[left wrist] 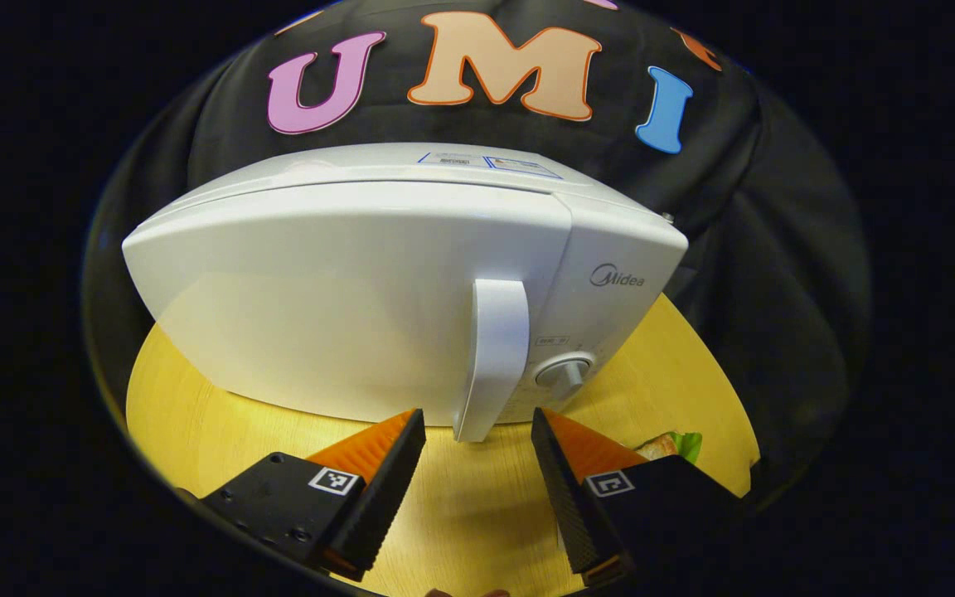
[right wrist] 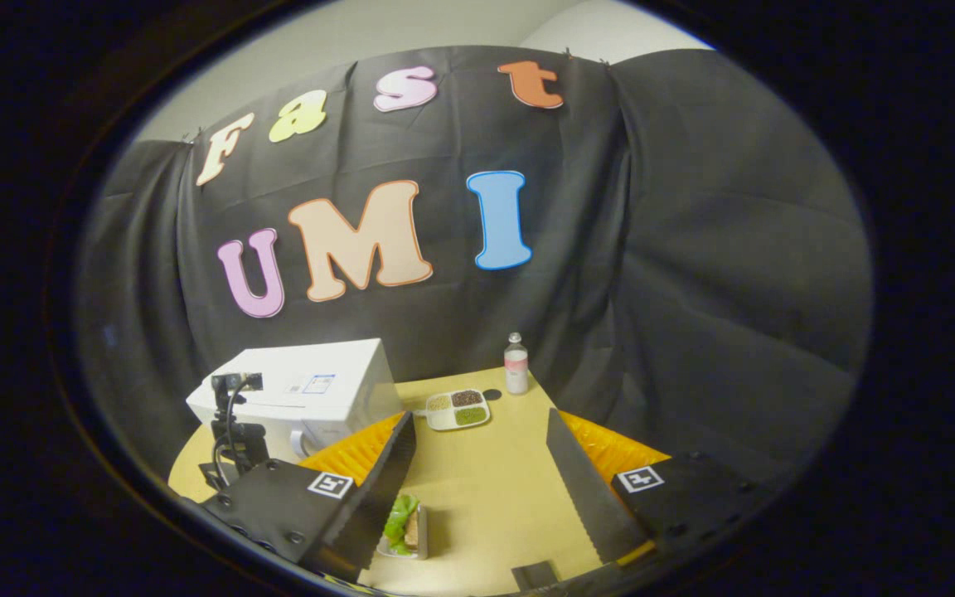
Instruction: Open the microwave oven with the left hand, put the food in, and close the microwave oven.
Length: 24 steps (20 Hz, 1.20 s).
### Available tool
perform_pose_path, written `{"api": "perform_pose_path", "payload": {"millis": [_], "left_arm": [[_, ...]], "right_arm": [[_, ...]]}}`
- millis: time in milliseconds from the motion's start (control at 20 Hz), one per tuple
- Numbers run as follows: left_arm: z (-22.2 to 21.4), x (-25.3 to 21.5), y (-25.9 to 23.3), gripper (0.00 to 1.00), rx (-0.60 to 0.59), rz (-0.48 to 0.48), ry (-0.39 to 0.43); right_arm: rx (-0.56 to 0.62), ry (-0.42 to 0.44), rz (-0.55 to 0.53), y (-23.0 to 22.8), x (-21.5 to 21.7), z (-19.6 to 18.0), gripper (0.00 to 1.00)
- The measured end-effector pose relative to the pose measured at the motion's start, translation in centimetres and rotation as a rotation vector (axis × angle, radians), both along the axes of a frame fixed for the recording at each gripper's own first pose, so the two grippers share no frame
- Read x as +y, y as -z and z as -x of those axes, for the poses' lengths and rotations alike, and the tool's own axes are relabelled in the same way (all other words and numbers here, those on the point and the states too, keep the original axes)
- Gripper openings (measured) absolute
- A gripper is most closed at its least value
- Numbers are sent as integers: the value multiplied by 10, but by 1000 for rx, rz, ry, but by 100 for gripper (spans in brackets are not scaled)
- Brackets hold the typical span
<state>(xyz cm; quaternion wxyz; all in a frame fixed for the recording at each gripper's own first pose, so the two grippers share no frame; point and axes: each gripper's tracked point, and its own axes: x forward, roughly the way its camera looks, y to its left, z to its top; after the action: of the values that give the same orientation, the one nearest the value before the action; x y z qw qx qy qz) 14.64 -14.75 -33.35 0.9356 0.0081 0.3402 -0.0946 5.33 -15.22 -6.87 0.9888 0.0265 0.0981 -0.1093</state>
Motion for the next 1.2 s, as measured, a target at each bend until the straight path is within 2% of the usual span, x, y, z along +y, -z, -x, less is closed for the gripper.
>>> {"api": "perform_pose_path", "payload": {"millis": [250, 300, 350, 400, 500, 600, 800, 1050, 1200], "left_arm": [[-12, 1, 6, 76, -1, -19, -13], [-13, 0, 7, 80, -4, -23, -13], [-16, 0, 7, 72, -4, -32, -13], [-18, 1, 9, 70, -4, -41, -12], [-23, -1, 10, 56, -7, -55, -10], [-23, -2, 10, 33, 2, -78, 13], [-22, -3, 10, 26, 2, -74, 33], [-21, -3, 9, 24, 5, -91, 41], [-21, -2, 10, 17, -2, -82, 4]], "right_arm": [[12, -13, -2, 4, -5, -2, 99], [11, -15, 0, 5, -7, -2, 99], [11, -16, 2, 4, -8, -2, 99], [12, -17, 4, 5, -9, -1, 99], [16, -17, 6, 6, -12, 0, 99], [20, -19, 8, 7, -13, 2, 99], [32, -23, 14, 9, -16, 3, 99], [28, -41, -1, 9, -7, 2, 99], [33, -54, 4, 12, -2, 3, 99]]}}
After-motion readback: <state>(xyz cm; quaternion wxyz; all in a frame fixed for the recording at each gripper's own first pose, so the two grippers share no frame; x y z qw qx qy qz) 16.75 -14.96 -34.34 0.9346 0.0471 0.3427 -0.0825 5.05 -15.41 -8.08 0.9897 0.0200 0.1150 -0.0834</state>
